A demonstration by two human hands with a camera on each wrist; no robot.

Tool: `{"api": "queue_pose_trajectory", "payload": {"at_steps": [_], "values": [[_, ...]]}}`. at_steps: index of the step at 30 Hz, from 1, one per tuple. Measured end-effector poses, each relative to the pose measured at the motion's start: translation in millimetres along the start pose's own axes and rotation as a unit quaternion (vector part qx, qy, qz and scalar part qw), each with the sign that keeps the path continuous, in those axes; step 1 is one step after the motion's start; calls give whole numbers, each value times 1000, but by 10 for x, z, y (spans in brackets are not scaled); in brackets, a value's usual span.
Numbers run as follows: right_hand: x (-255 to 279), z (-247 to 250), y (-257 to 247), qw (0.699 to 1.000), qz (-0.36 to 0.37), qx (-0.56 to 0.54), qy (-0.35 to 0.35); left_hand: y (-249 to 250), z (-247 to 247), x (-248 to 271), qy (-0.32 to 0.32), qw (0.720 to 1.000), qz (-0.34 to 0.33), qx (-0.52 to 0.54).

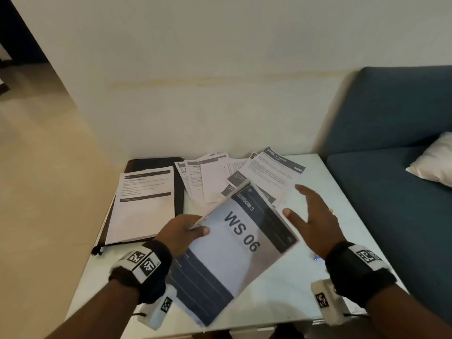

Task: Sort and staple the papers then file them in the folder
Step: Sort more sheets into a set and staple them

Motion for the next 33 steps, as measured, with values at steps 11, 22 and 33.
{"api": "queue_pose_trajectory", "payload": {"at_steps": [11, 22, 33], "values": [[134, -539, 97, 975, -36, -168, -138, -130, -350, -178, -178, 975, -46, -128], [195, -1026, 404, 964, -172, -183, -86, -177, -585, -348, -113, 971, -46, -206], [243, -1210, 510, 941, -254, -225, -10, 541, -1253, -930, -45, 972, -133, -188]]}}
Point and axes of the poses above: each hand's wrist, its own x-axis away from the middle knuckle, its own z-axis out of the back of the hand, y = z × x, the point moved 1 cm from there along -x, towards the middle knuckle, and after that the axes turned 7 degrees about y, right-handed, at the moved point
